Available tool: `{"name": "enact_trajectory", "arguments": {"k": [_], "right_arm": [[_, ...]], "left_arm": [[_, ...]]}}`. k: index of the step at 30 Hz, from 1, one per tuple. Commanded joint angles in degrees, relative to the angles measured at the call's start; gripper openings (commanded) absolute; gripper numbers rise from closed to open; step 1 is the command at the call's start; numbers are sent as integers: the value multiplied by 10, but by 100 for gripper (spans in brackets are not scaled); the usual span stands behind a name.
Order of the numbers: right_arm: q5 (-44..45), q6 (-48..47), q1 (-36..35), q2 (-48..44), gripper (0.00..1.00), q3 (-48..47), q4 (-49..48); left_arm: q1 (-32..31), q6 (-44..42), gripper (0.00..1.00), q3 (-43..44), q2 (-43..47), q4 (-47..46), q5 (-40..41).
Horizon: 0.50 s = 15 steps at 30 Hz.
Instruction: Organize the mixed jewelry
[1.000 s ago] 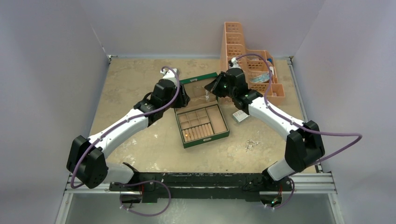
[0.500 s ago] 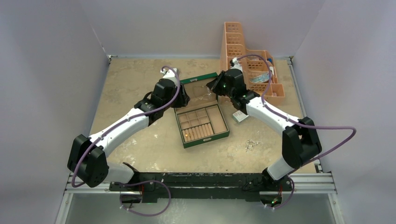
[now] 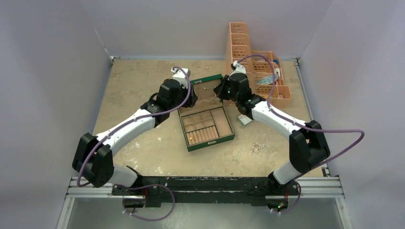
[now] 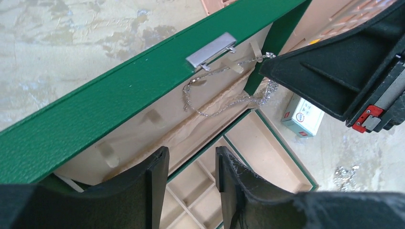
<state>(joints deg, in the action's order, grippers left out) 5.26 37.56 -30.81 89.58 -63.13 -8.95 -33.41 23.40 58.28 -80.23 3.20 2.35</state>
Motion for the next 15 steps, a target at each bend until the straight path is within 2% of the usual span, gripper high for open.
{"name": "enact_trajectory", "arguments": {"k": [1, 5, 10, 15], "right_arm": [[27, -59, -19, -34, 1, -32, -7], [28, -78, -33, -35, 1, -32, -11], [33, -82, -40, -35, 0, -33, -12], [37, -71, -41, -37, 0, -30, -12]], "left_arm": [[3, -99, 41, 1, -2, -63, -21], [1, -145, 41, -20, 3, -91, -36], [1, -195, 41, -23, -6, -81, -51], [0, -231, 45, -35, -22, -89, -37]]}}
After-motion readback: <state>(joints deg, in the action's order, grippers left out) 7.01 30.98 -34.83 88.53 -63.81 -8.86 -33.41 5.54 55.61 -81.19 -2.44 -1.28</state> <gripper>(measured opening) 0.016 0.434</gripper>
